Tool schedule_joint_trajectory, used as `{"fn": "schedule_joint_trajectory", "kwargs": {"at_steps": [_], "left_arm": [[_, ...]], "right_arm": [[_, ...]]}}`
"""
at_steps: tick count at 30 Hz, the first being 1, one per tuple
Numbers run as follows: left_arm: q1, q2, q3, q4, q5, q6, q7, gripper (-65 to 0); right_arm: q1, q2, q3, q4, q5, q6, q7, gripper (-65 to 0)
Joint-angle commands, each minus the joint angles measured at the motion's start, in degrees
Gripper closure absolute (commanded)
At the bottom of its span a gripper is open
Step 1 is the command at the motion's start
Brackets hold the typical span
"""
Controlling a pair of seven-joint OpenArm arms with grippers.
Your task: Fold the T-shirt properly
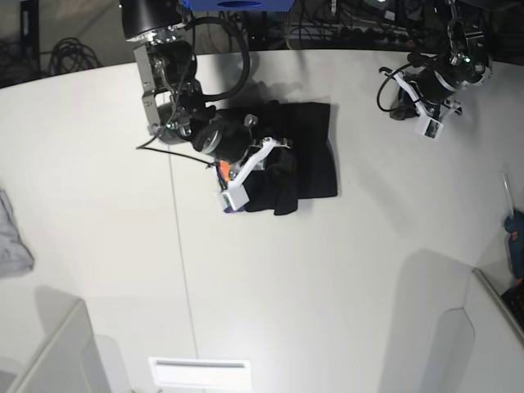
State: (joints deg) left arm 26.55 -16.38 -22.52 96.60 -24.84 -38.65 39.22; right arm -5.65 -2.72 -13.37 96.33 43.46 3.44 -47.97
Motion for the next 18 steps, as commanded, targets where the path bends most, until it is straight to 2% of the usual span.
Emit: {"fn": "schedule_joint_trajectory", "kwargs": {"at_steps": [1, 2, 4, 6, 8, 18], "left_arm": [[0.14, -0.72, -0.38, 0.77, -0.79, -0.34, -1.02, 0.0], [0.14, -0.81, -0.38, 0.77, -0.79, -0.34, -1.02, 0.0], [0.14, -0.81, -0.38, 0.77, -0.79, -0.34, -1.02, 0.0], [0.14, -0.81, -0.38, 0.77, -0.79, -0.34, -1.02, 0.0], [0.14, -0.81, -0.38, 0.77, -0.79, -0.34, -1.02, 0.0], [-0.39, -0.81, -0.38, 0.77, -0.79, -0.34, -1.02, 0.0]], "right_arm": [[0.6, -0.4, -0.13, 0.85, 1.24, 0.47, 0.98, 0.0], [0.6, -0.4, -0.13, 0.85, 1.24, 0.47, 0.89, 0.0], [0.6, -0.4, -0.13, 0.85, 1.24, 0.47, 0.8, -11.7], [0.6, -0.4, -0.13, 0.85, 1.24, 0.47, 0.71, -20.1], [0.6, -0.4, -0.13, 0.85, 1.24, 0.47, 0.71, -24.9], [1.3, 0.04, -0.22, -1.43, 1.15, 0.47, 0.62, -25.8]]}}
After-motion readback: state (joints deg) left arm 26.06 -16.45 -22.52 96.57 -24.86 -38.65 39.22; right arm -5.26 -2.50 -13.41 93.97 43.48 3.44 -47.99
